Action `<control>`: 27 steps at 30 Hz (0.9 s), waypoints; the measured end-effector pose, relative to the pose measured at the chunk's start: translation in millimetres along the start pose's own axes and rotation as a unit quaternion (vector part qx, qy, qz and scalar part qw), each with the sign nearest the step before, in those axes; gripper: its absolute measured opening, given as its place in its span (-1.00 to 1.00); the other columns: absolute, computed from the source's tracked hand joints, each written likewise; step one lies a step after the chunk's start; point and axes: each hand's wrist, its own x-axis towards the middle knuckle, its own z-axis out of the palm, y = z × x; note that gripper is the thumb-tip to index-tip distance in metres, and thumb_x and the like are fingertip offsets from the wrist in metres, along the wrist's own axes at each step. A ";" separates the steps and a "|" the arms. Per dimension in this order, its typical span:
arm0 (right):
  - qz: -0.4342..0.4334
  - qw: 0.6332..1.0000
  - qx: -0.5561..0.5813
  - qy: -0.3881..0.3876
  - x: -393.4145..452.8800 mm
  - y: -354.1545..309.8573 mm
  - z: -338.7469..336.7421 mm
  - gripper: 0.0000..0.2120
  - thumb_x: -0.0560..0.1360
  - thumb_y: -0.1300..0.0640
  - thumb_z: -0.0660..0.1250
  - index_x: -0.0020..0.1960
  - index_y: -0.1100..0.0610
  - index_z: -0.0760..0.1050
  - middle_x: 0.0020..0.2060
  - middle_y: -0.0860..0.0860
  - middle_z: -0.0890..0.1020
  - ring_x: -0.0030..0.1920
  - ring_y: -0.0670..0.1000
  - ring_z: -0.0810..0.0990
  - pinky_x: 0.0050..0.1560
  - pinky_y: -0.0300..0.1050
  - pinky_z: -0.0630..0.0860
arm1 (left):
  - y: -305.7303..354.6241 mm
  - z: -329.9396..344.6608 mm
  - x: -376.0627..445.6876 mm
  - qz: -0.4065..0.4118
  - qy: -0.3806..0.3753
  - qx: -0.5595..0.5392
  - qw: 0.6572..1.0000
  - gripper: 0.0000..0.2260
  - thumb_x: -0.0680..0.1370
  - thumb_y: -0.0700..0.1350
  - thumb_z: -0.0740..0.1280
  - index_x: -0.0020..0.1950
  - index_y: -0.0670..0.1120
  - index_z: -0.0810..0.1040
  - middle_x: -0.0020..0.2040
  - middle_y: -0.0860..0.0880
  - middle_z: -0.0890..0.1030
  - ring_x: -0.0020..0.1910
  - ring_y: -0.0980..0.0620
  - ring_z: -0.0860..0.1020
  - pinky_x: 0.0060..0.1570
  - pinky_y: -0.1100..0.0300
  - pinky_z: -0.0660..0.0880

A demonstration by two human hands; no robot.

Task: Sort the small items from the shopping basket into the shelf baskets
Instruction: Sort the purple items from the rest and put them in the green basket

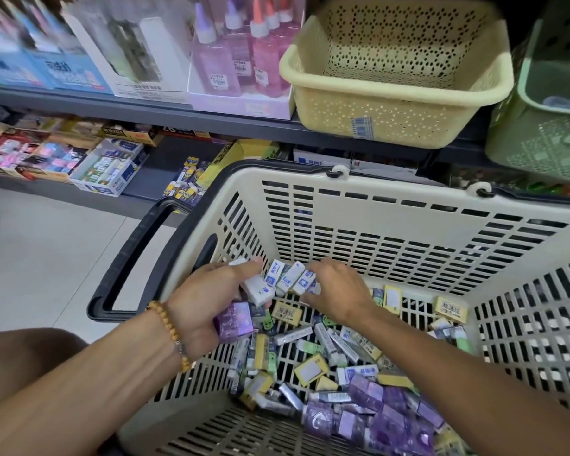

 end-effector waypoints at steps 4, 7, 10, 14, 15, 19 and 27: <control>-0.052 0.998 -0.013 -0.028 1.9 5.3 8.2 -0.48 0.53 0.03 0.37 0.45 0.03 0.34 0.26 0.03 0.49 0.27 0.07 0.43 0.27 0.04 0.41 | -0.2 -5.3 2.8 -0.014 -0.004 0.013 1.000 -0.86 0.56 -0.11 0.34 -0.12 -0.18 0.57 -0.44 -0.10 0.61 -0.61 0.06 0.50 -0.60 0.34 0.41; -0.032 0.999 0.035 -0.020 -2.8 4.1 1.9 -0.55 0.57 0.02 0.32 0.43 0.07 0.37 0.22 0.02 0.54 0.24 0.04 0.47 0.27 0.00 0.42 | -0.7 -6.4 5.7 -0.008 0.000 0.030 1.000 -0.90 0.55 -0.14 0.36 -0.10 -0.16 0.58 -0.42 -0.08 0.63 -0.59 0.06 0.51 -0.60 0.31 0.41; 0.007 0.958 0.286 -0.008 -10.2 -11.1 -23.4 -0.85 0.62 0.09 0.24 0.06 0.05 0.59 -0.14 -0.06 0.65 -0.14 -0.12 0.60 -0.04 0.01 0.54 | -1.1 -5.9 8.9 0.003 -0.010 0.046 0.999 -0.88 0.52 -0.14 0.40 -0.06 -0.19 0.57 -0.31 -0.13 0.65 -0.55 0.02 0.53 -0.58 0.28 0.44; 0.006 0.860 0.493 -0.128 -24.5 -34.5 -64.6 -0.69 0.54 0.06 0.37 0.26 -0.13 0.49 -0.19 -0.08 0.70 -0.20 -0.07 0.66 -0.11 -0.18 0.56 | 0.7 -0.8 12.8 0.028 -0.041 0.047 0.998 -0.84 0.51 -0.18 0.41 0.00 -0.26 0.59 -0.17 -0.20 0.68 -0.41 -0.05 0.62 -0.47 0.20 0.54; -0.014 0.854 0.496 -0.155 -28.4 -40.2 -70.6 -0.58 0.52 0.09 0.41 0.33 -0.15 0.44 -0.21 -0.09 0.69 -0.21 -0.08 0.65 -0.13 -0.21 0.56 | 1.1 0.4 13.8 0.035 -0.049 0.056 0.997 -0.78 0.50 -0.18 0.42 0.06 -0.29 0.58 -0.14 -0.22 0.68 -0.37 -0.06 0.63 -0.44 0.20 0.54; -0.043 0.863 0.474 -0.171 -33.5 -47.2 -80.4 -0.52 0.49 0.25 0.44 0.30 -0.14 0.44 -0.28 0.04 0.54 -0.29 -0.04 0.50 -0.33 -0.28 0.46 | 1.3 1.6 17.1 0.040 -0.071 0.082 0.993 -0.70 0.43 -0.19 0.48 0.09 -0.31 0.58 -0.13 -0.23 0.67 -0.33 -0.07 0.62 -0.43 0.19 0.54; 0.163 0.914 0.370 -0.029 -26.6 12.6 -57.7 -0.86 0.55 0.27 0.36 0.05 0.12 0.45 -0.37 0.09 0.66 -0.34 0.02 0.64 -0.26 -0.07 0.60 | -0.3 -1.5 26.8 0.065 -0.027 0.086 0.994 -0.93 0.54 -0.34 0.32 -0.05 -0.26 0.60 -0.16 -0.22 0.68 -0.36 -0.04 0.60 -0.42 0.16 0.54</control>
